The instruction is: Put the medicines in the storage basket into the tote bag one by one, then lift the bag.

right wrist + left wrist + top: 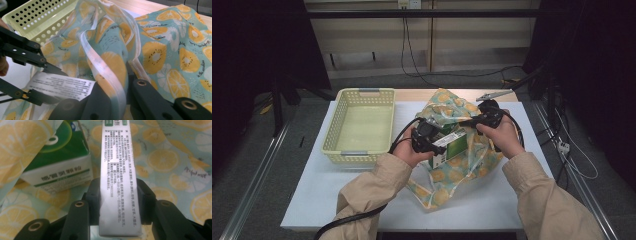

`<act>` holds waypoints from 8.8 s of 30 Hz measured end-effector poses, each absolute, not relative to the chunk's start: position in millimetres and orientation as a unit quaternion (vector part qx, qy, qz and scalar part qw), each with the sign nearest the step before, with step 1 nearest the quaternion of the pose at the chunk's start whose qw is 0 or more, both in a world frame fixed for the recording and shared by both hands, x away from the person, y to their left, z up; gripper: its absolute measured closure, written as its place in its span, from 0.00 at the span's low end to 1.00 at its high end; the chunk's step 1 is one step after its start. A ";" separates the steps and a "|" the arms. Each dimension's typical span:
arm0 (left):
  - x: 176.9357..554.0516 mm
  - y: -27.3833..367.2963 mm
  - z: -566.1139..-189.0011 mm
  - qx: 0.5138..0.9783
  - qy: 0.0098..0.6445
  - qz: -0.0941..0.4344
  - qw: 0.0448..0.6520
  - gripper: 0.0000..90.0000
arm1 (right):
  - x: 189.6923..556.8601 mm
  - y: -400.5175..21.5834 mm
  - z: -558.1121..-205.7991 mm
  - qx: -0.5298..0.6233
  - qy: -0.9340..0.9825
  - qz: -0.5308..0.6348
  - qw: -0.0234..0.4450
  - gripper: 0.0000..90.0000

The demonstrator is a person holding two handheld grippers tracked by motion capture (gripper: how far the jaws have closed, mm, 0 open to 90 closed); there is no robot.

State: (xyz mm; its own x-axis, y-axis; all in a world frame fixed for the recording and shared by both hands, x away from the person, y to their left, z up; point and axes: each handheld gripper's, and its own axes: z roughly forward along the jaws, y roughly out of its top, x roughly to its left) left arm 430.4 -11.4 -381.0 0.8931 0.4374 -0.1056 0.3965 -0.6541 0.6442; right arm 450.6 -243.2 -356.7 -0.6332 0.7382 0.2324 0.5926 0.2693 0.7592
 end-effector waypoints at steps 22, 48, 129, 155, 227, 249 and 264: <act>447.5 -40.5 -391.3 0.895 0.248 0.028 0.369 0.70 | 454.0 -244.1 -340.6 0.418 0.788 0.443 0.092 0.98; 449.1 -68.4 -399.6 0.889 0.215 0.045 0.402 0.26 | 450.3 -262.1 -352.2 0.431 0.776 0.453 0.086 0.98; 356.0 85.8 -445.9 0.906 0.233 0.021 0.353 0.93 | 447.0 -255.3 -379.0 0.437 0.779 0.444 0.071 0.98; 415.5 84.8 -310.0 0.850 0.298 0.035 0.433 1.00 | 446.9 -254.9 -353.0 0.425 0.776 0.460 0.078 0.98; 447.4 126.8 -201.3 0.807 0.341 0.094 0.472 0.15 | 434.9 -244.7 -265.2 0.385 0.753 0.527 0.090 0.23; 390.3 153.7 -312.4 0.820 0.306 0.058 0.480 0.08 | 383.5 -279.6 -346.6 0.364 0.794 0.473 0.111 0.19; 358.9 155.1 -366.3 0.843 0.283 0.066 0.454 0.09 | 360.7 -289.6 -390.7 0.374 0.800 0.458 0.106 0.19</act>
State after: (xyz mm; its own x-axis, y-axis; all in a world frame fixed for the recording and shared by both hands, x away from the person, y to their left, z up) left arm 358.9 155.1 -366.3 0.8316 0.5360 -0.1454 0.4164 -0.4283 0.8020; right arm 360.7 -289.6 -390.7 -0.6983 0.6945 0.1733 0.5012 0.3015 0.8111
